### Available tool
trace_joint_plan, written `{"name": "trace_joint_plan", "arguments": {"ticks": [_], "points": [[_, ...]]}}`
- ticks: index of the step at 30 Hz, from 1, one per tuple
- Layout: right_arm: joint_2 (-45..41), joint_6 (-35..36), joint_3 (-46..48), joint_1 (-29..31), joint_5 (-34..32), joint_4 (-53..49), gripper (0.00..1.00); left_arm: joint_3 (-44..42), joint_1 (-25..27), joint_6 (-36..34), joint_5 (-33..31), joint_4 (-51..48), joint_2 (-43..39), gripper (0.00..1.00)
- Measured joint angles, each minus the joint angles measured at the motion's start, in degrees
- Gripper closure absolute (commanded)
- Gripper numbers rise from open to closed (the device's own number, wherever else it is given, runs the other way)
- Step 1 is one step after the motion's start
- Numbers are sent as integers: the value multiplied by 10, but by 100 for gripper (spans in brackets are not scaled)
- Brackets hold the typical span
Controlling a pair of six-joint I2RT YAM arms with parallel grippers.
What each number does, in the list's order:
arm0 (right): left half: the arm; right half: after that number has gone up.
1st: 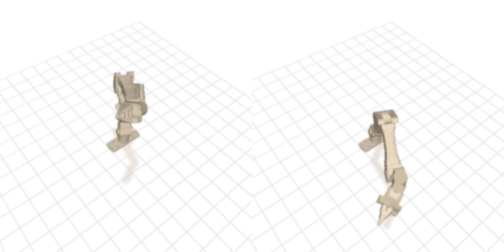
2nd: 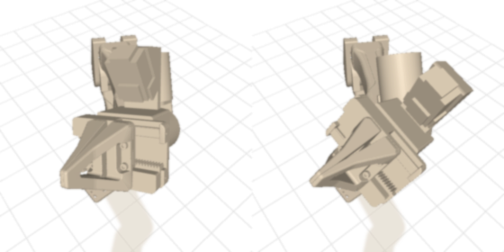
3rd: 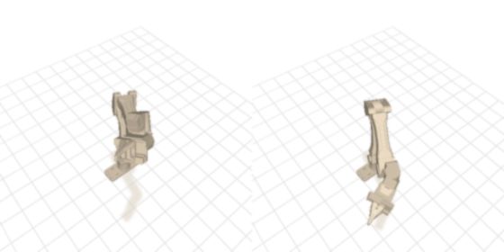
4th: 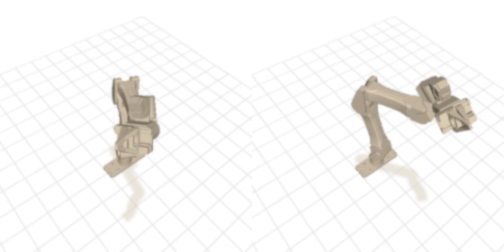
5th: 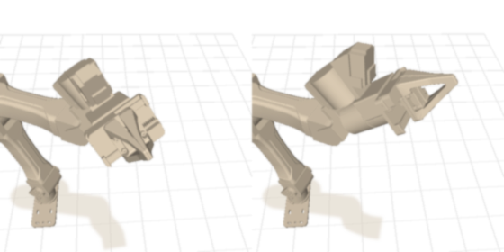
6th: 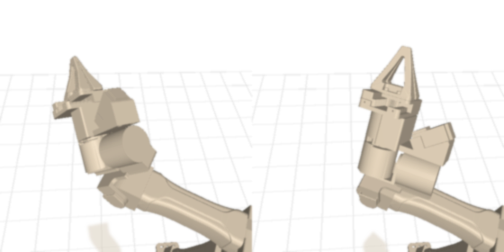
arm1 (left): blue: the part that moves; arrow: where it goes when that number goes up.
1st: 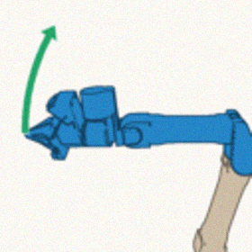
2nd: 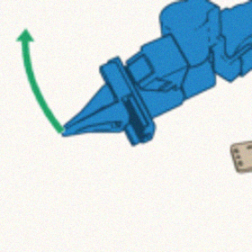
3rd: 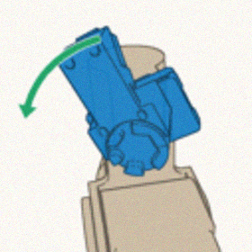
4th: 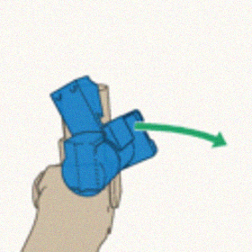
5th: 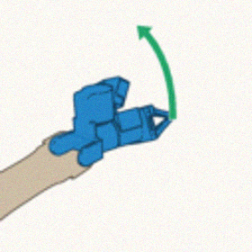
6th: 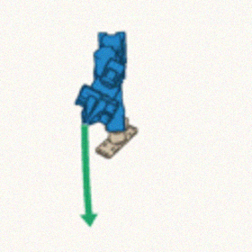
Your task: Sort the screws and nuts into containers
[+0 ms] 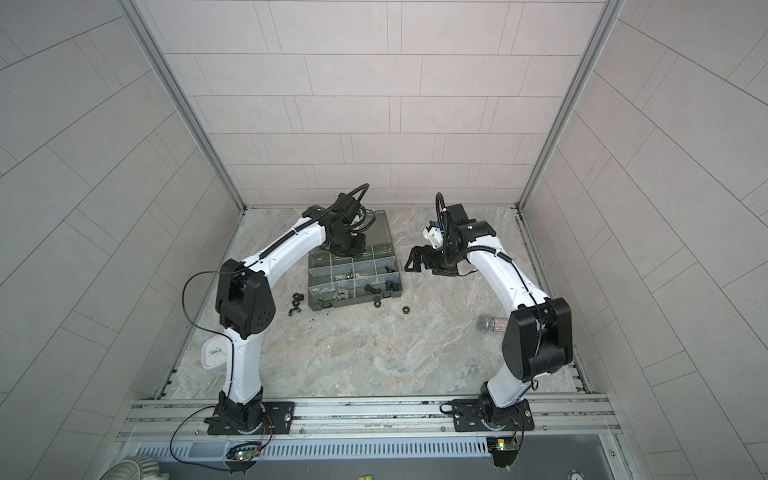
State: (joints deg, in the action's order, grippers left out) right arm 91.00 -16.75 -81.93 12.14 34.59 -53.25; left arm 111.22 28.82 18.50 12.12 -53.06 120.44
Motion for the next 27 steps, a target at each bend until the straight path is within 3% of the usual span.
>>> {"name": "trace_joint_plan", "arguments": {"ticks": [10, 19, 24, 27], "points": [[-30, 0, 35, -12, 14, 2, 1, 75, 46, 12, 20, -15, 76, 83], [-38, 1, 43, -20, 14, 3, 1, 106, 55, 16, 28, -19, 123, 81], [-41, 1, 48, -29, 14, 3, 1, 106, 55, 18, 31, -23, 131, 46], [-42, 0, 48, -32, 14, 3, 1, 115, 54, 16, 34, -21, 132, 36]]}}
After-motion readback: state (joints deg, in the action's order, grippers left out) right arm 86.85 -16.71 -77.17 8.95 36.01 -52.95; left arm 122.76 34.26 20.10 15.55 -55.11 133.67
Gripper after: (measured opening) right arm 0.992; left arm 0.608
